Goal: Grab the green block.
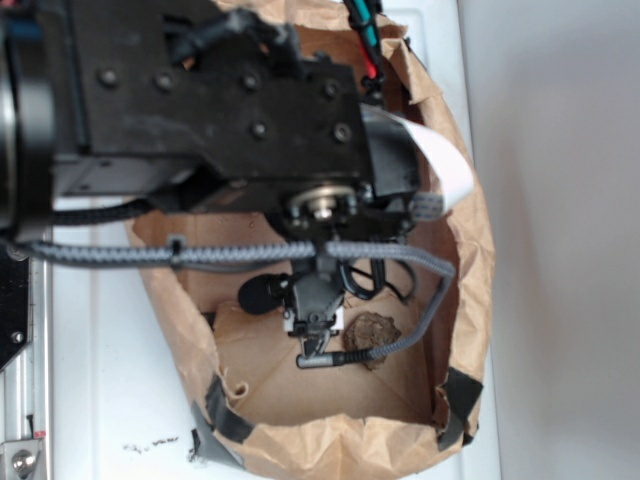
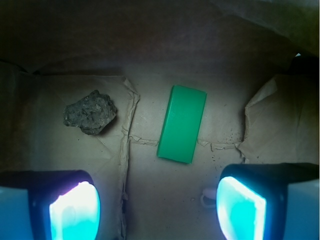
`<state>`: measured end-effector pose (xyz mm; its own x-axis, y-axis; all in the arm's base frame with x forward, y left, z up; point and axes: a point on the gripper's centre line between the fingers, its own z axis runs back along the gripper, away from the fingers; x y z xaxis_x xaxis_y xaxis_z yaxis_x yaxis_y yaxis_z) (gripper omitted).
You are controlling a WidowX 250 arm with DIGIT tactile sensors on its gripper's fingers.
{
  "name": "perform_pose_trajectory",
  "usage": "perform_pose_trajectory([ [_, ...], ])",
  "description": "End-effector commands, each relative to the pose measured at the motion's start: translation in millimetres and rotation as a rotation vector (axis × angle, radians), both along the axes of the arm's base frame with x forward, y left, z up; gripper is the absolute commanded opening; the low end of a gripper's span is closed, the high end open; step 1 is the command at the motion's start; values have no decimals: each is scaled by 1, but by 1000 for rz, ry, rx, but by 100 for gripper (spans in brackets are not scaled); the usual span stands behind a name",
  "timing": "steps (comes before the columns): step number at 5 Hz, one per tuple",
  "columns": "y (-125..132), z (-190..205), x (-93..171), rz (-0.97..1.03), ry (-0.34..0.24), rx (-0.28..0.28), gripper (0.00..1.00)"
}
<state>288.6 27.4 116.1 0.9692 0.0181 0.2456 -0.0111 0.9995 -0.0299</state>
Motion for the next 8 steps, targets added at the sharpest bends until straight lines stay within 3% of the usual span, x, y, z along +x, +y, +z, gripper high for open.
perform_pose_trajectory([
  [1, 6, -25, 28, 48, -77, 57, 100],
  [3, 12, -54, 47, 74, -131, 106, 100],
  [4, 12, -57, 49, 75, -141, 84, 100],
  [5, 12, -60, 49, 131, -123, 20, 100],
  [6, 9, -66, 54, 206, -57, -4, 100],
  [7, 6, -79, 58, 253, -43, 12, 100],
  [8, 4, -83, 58, 238, -75, 28, 100],
])
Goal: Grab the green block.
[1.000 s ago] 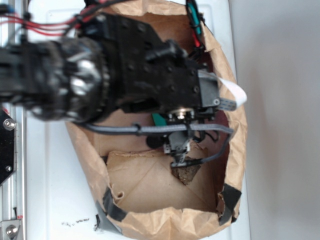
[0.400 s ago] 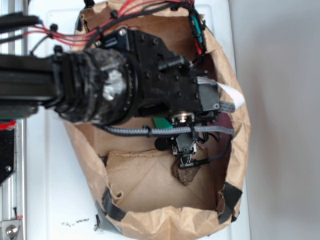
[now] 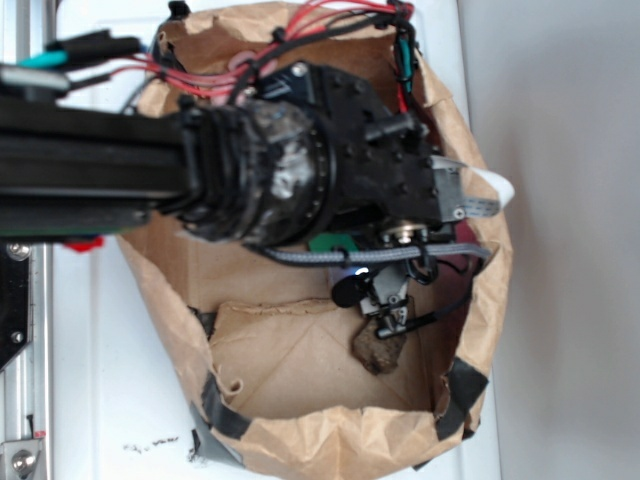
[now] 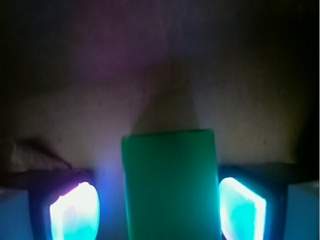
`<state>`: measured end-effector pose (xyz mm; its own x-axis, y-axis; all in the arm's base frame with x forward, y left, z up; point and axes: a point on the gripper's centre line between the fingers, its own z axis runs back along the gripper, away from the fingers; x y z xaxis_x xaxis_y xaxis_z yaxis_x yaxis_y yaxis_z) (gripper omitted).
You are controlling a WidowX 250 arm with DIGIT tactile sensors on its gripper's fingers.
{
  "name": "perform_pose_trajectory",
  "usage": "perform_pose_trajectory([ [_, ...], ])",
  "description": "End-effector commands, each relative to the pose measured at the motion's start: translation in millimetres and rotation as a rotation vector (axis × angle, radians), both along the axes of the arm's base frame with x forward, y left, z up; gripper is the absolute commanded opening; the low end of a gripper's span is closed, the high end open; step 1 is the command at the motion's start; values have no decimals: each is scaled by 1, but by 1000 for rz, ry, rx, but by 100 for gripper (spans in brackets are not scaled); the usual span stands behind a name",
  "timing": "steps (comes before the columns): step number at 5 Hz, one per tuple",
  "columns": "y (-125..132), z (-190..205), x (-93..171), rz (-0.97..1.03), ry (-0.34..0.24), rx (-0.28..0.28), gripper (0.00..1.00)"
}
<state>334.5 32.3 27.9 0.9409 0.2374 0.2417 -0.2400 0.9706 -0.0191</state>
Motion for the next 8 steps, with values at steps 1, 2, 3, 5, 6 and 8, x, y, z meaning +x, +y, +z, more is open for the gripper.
perform_pose_trajectory([
  [1, 0, 5, 10, -4, -88, 9, 0],
  [2, 2, 10, 9, -19, -132, 18, 0],
  [3, 5, 16, 7, -72, -166, 35, 0],
  [5, 9, 49, -9, -134, -181, 81, 0],
  [6, -2, 84, -23, -146, -180, 112, 0],
  [8, 7, 149, -39, -171, -143, 19, 0],
])
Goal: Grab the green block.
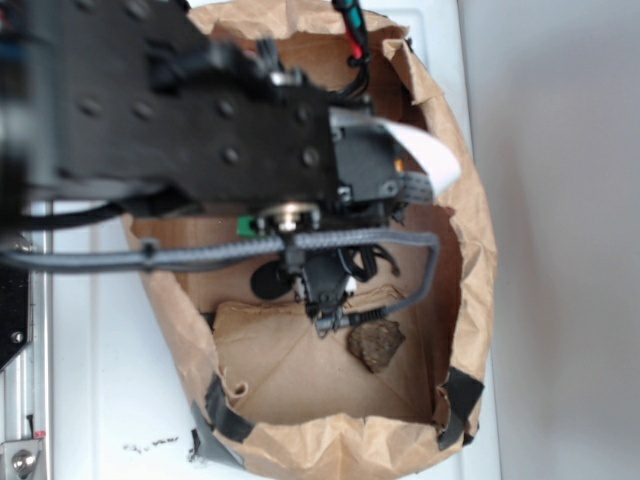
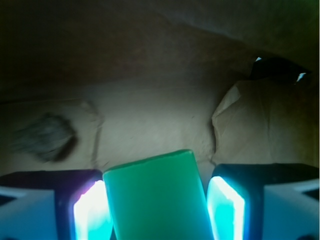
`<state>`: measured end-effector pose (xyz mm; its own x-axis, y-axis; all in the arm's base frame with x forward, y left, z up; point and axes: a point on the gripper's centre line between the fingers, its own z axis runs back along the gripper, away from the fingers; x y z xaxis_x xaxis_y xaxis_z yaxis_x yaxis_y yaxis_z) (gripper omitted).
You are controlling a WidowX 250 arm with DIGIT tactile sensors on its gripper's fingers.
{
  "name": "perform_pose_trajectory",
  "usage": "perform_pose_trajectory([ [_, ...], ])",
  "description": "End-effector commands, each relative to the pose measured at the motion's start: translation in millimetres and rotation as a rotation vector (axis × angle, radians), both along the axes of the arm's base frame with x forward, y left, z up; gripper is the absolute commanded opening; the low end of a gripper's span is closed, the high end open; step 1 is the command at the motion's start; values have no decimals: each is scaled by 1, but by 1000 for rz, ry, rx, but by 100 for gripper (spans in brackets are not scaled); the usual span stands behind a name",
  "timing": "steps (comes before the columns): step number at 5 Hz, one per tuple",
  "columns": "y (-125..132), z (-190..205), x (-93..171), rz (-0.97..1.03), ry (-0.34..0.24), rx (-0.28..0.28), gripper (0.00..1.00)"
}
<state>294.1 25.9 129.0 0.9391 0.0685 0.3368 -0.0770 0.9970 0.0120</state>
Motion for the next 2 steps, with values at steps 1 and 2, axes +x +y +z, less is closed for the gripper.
perform_pose_trajectory([
  [1, 13, 61, -1, -16, -33, -28, 0],
  [2, 4, 67, -3, -22, -33, 19, 0],
])
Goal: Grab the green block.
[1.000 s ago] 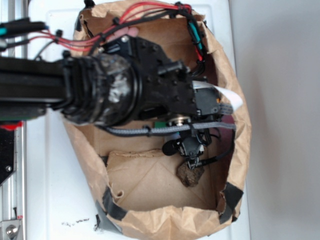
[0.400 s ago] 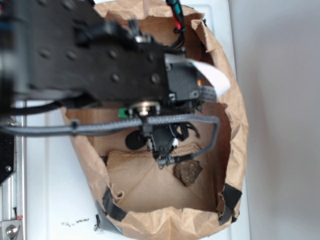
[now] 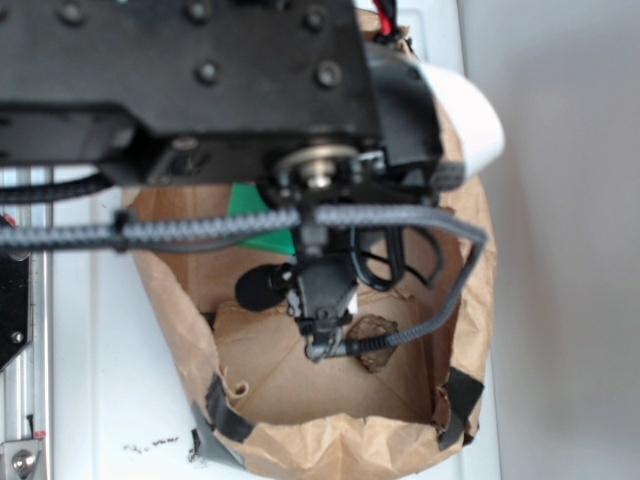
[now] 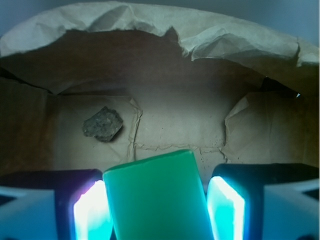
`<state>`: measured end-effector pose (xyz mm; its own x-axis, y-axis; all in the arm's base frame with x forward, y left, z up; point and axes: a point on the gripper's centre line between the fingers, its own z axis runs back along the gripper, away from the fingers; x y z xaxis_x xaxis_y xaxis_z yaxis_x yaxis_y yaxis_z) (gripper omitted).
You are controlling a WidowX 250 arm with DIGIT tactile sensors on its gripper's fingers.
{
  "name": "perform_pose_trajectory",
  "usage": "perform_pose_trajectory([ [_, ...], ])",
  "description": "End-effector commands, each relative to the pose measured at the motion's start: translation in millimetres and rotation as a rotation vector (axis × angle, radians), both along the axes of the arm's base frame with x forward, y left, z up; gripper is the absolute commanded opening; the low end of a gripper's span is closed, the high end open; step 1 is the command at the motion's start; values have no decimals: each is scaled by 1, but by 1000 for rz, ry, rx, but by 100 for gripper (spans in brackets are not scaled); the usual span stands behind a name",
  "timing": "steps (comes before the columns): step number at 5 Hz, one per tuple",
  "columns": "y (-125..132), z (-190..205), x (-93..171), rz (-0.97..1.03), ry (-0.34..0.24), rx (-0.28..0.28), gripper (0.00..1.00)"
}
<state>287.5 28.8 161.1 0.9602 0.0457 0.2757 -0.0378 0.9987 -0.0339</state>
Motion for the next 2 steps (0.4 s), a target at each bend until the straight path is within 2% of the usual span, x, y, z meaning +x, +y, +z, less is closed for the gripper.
perform_pose_trajectory([
  [1, 2, 39, 2, 4, -89, 47, 0],
  [2, 3, 38, 2, 4, -102, 33, 0],
])
